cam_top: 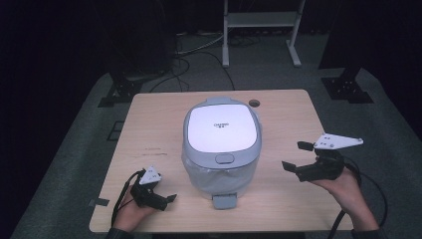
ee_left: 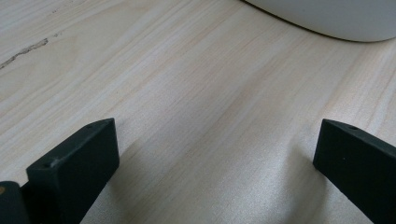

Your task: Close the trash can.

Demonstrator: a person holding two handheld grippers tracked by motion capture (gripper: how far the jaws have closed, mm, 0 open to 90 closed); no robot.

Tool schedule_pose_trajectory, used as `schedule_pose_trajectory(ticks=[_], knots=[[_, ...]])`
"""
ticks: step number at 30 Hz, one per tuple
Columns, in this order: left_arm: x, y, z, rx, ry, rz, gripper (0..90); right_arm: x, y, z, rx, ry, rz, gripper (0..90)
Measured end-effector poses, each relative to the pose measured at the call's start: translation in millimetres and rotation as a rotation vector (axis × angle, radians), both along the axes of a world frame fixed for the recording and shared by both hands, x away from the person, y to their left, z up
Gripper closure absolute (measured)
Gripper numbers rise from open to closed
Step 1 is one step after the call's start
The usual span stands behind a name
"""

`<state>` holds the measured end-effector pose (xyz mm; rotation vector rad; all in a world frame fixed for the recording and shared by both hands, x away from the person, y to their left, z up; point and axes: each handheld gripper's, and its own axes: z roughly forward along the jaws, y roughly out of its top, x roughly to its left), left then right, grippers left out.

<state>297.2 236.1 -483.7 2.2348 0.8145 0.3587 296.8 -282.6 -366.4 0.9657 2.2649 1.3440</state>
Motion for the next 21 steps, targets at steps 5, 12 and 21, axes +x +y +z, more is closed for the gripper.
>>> schedule_pose_trajectory(ticks=[5, 12, 21], knots=[[-0.3, -0.1, 0.0, 0.000, 0.001, 0.001, 0.0, -2.6, -8.2, -20.8, -0.023, 0.022, -0.045, 4.0], [-0.5, -0.2, 0.0, 0.000, 0.001, 0.002, 0.0, -9.8, -16.9, -50.6, -0.059, 0.037, -0.102, 1.2], [-0.7, -0.4, -0.1, -0.001, -0.001, 0.003, 0.0, -15.0, -21.6, -87.3, -0.088, 0.101, -0.131, 1.2]])
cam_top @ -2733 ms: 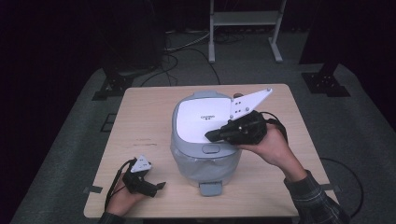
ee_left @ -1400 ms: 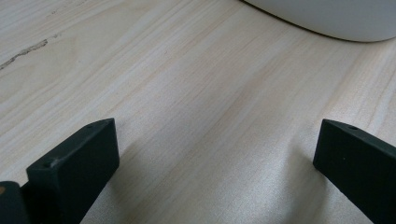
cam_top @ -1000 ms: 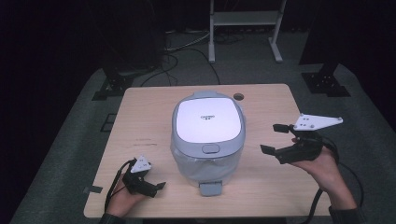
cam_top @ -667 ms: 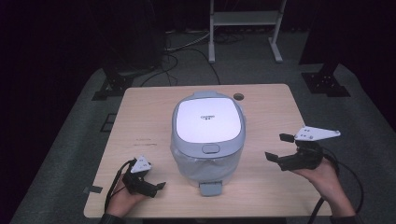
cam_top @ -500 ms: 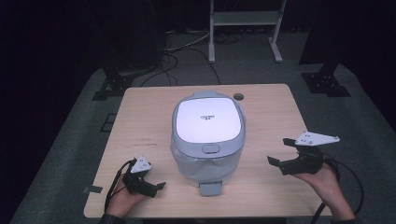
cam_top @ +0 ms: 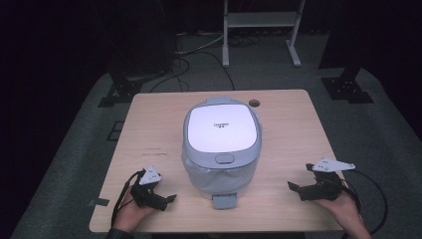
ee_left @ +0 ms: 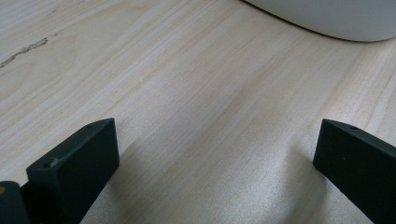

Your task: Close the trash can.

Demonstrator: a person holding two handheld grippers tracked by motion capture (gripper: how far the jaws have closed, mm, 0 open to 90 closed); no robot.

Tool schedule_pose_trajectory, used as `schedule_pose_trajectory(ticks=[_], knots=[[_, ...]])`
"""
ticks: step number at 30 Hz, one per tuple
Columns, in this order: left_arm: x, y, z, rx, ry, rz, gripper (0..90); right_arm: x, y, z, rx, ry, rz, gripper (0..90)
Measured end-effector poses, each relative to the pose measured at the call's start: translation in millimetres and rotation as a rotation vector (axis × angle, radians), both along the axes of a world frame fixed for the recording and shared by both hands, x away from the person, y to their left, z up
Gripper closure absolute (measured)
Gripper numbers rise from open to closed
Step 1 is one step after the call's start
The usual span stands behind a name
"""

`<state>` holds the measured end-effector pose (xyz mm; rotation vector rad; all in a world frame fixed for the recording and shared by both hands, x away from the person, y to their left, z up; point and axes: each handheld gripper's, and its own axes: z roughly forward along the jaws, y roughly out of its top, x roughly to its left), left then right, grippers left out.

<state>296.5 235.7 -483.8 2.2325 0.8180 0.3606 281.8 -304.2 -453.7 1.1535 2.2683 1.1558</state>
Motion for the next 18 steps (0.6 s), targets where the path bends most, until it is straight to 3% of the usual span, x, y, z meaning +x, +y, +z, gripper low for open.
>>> schedule_pose_trajectory(ticks=[11, 18], knots=[[-0.2, -0.1, -0.1, -0.001, -0.001, -0.001, 0.0, 3.9, 9.8, -25.3, -0.099, 0.078, 0.009, 0.0], [-0.4, -0.2, -0.1, -0.001, -0.001, -0.001, 0.0, 6.5, 11.4, -32.7, -0.121, 0.096, 0.006, 0.0]])
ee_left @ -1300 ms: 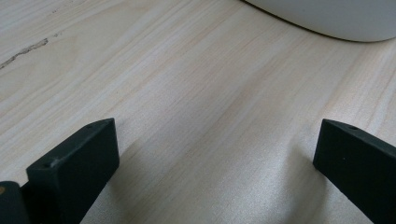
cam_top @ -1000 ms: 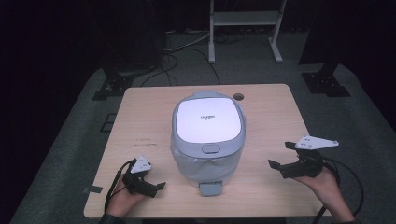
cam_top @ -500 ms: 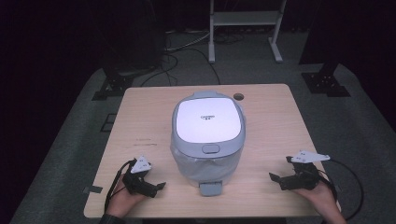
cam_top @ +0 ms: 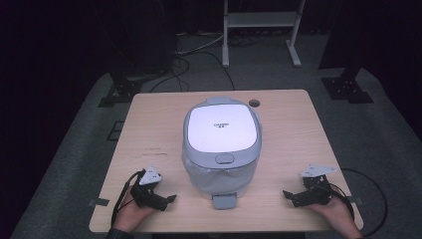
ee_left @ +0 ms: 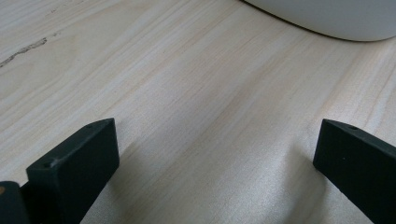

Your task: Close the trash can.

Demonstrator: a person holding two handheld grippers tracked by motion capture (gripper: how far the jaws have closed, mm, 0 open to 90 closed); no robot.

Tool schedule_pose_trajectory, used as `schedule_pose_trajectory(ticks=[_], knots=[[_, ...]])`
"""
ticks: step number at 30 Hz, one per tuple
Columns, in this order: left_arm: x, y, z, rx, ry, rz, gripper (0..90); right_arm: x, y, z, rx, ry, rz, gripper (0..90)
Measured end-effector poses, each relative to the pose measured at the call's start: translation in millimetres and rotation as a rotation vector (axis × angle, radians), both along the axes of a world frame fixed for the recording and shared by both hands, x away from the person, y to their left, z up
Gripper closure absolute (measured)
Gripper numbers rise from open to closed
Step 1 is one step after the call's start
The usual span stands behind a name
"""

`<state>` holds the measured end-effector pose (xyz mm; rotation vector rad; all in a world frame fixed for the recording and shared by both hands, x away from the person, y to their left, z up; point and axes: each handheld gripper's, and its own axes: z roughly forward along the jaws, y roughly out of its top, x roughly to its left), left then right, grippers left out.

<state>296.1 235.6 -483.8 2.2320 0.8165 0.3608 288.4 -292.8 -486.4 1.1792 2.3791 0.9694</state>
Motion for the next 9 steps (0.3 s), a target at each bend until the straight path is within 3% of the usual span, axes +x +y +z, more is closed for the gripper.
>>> schedule_pose_trajectory(ticks=[9], knots=[[0.0, 0.0, 0.0, 0.000, 0.000, 0.000, 0.0, -0.8, -1.6, -2.3, 0.010, -0.022, -0.007, 0.0]])
